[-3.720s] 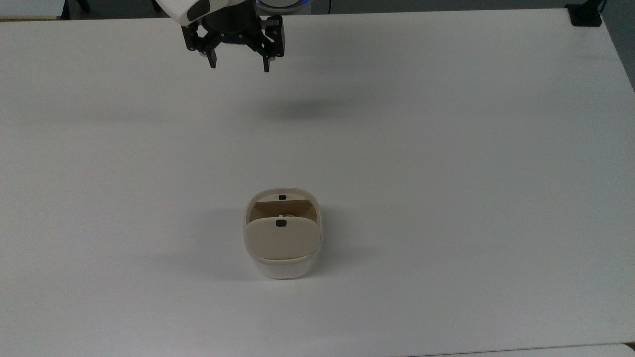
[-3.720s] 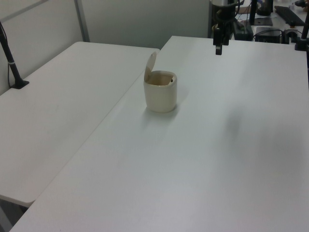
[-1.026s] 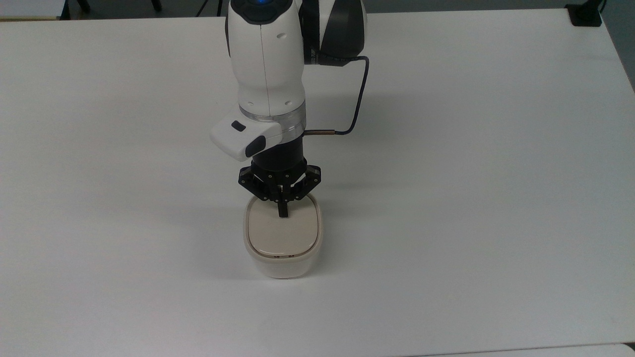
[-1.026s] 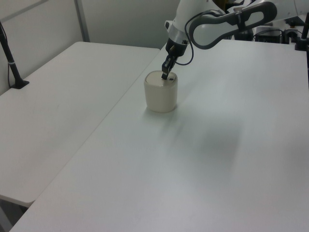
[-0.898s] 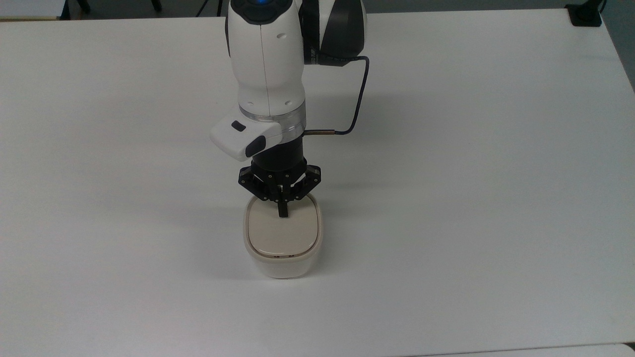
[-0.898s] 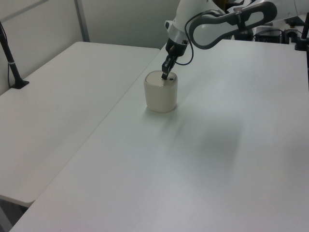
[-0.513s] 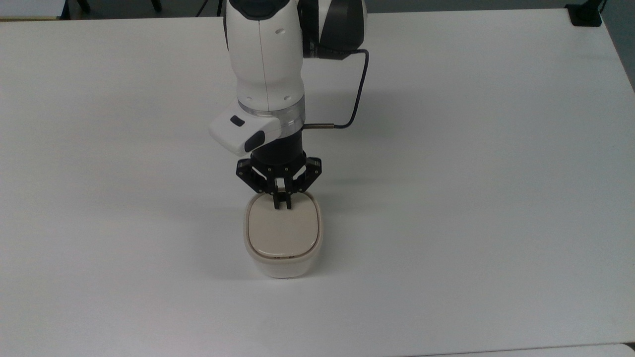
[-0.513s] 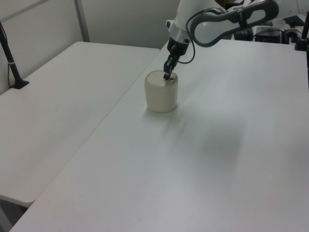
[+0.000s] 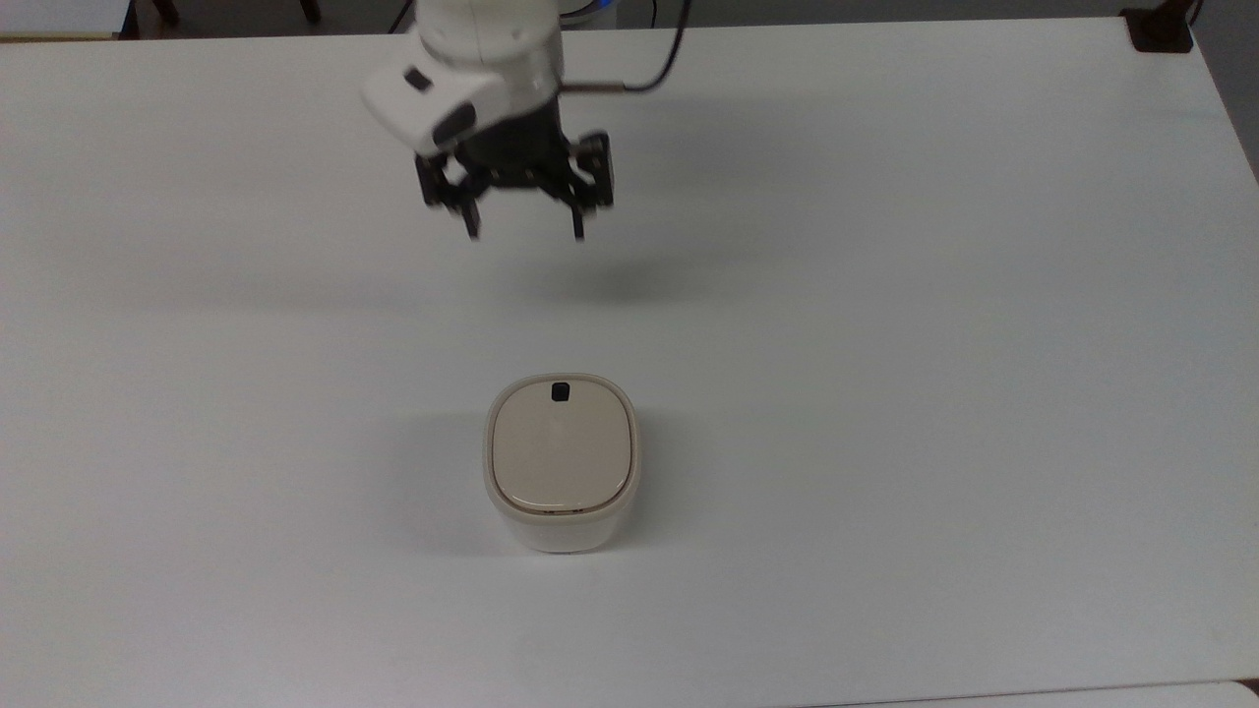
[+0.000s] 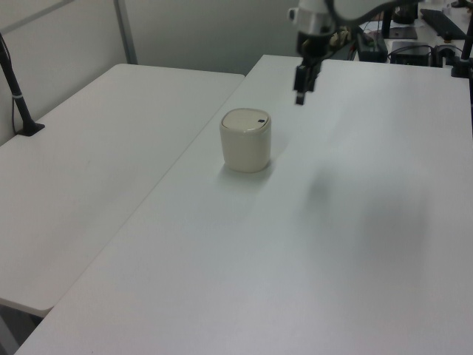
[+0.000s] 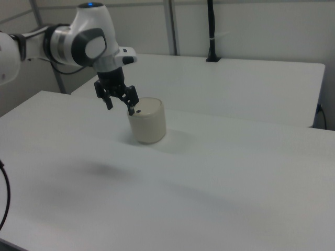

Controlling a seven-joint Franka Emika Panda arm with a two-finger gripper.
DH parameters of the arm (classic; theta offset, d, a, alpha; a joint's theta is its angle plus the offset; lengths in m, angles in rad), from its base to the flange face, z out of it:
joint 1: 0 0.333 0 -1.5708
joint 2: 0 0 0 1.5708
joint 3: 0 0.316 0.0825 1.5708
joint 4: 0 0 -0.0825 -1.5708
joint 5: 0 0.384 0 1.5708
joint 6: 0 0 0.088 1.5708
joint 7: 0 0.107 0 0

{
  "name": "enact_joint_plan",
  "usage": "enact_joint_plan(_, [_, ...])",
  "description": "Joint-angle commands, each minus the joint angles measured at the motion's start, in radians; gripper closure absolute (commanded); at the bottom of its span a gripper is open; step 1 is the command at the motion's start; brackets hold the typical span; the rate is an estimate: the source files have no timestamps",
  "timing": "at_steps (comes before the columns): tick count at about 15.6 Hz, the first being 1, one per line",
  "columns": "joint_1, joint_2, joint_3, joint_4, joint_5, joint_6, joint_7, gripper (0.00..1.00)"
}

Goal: Close the trash bin

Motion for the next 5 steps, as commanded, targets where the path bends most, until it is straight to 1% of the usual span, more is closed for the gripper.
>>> enact_joint_plan(1, [-0.027, -0.134, 0.000, -0.081, -0.039, -0.150, 0.016, 0.00])
enact_joint_plan(2, [-0.035, -0.149, 0.000, -0.084, -0.039, -0.182, 0.016, 0.00])
enact_joint_plan(5, [-0.046, -0.168, 0.000, -0.093, -0.039, -0.189, 0.024, 0.00])
